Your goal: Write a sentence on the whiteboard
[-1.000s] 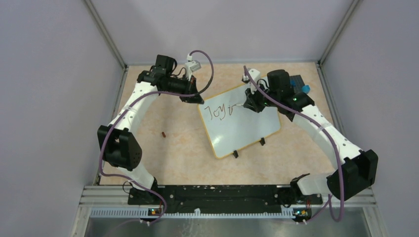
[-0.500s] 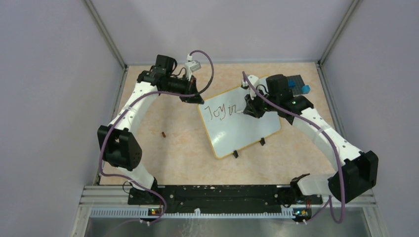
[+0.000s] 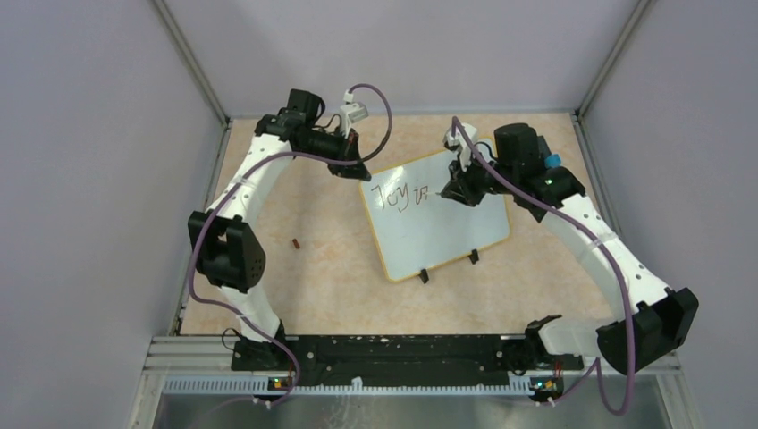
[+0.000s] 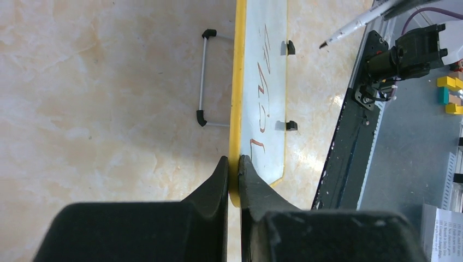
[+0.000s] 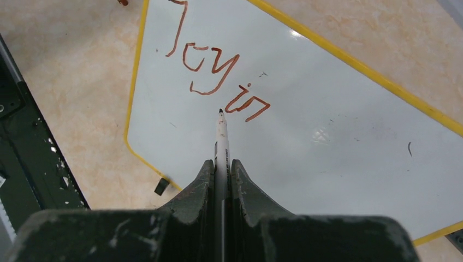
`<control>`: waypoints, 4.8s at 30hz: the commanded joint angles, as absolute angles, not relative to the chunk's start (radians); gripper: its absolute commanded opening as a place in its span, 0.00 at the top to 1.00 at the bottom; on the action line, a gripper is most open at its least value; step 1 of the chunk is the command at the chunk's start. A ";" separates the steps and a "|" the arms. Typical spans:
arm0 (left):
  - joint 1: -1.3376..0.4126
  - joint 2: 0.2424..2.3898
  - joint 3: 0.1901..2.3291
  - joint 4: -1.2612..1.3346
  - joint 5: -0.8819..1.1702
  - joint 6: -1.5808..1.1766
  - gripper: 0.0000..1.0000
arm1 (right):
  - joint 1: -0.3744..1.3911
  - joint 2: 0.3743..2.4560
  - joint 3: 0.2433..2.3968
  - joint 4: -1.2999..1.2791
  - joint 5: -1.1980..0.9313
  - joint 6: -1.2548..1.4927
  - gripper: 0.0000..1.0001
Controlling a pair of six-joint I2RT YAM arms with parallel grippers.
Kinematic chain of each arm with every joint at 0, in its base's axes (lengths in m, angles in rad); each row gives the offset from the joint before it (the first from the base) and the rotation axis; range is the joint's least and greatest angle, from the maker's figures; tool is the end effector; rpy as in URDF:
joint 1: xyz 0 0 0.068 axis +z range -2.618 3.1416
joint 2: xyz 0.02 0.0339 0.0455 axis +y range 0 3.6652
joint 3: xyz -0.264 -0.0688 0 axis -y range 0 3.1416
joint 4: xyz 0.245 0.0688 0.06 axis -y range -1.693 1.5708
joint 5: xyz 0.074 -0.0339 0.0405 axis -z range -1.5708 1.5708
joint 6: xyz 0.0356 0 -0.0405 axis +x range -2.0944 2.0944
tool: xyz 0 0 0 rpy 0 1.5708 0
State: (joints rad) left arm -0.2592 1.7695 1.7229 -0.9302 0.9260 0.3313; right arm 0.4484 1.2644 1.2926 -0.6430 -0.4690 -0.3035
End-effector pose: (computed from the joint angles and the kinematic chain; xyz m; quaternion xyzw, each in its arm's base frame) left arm 0.3533 -0.1231 0.3418 0.3740 0.7805 -0.4174 0.2771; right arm 0.2363 0.1315 0.3711 -0.4165 0.7641 0.2382 0.4313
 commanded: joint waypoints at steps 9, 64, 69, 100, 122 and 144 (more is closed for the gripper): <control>-0.259 1.847 1.847 -1.008 0.849 0.465 0.99 | 0.434 1.223 1.331 -0.686 -0.535 -0.322 1.00; -0.234 1.756 1.706 -0.915 1.028 0.356 0.78 | 0.305 1.294 1.231 -0.488 -0.497 -0.324 1.00; -0.235 1.759 1.704 -0.914 1.030 0.356 0.87 | 0.307 1.309 1.254 -0.488 -0.500 -0.324 1.00; -0.235 1.752 1.698 -0.904 1.013 0.344 1.00 | 0.341 1.326 1.240 -0.500 -0.451 -0.334 1.00; -0.234 1.749 1.701 -0.903 1.008 0.339 1.00 | 0.367 1.277 1.183 -0.487 -0.435 -0.312 1.00; -0.234 1.756 1.703 -0.901 1.001 0.334 1.00 | 0.323 1.285 1.212 -0.500 -0.364 -0.332 1.00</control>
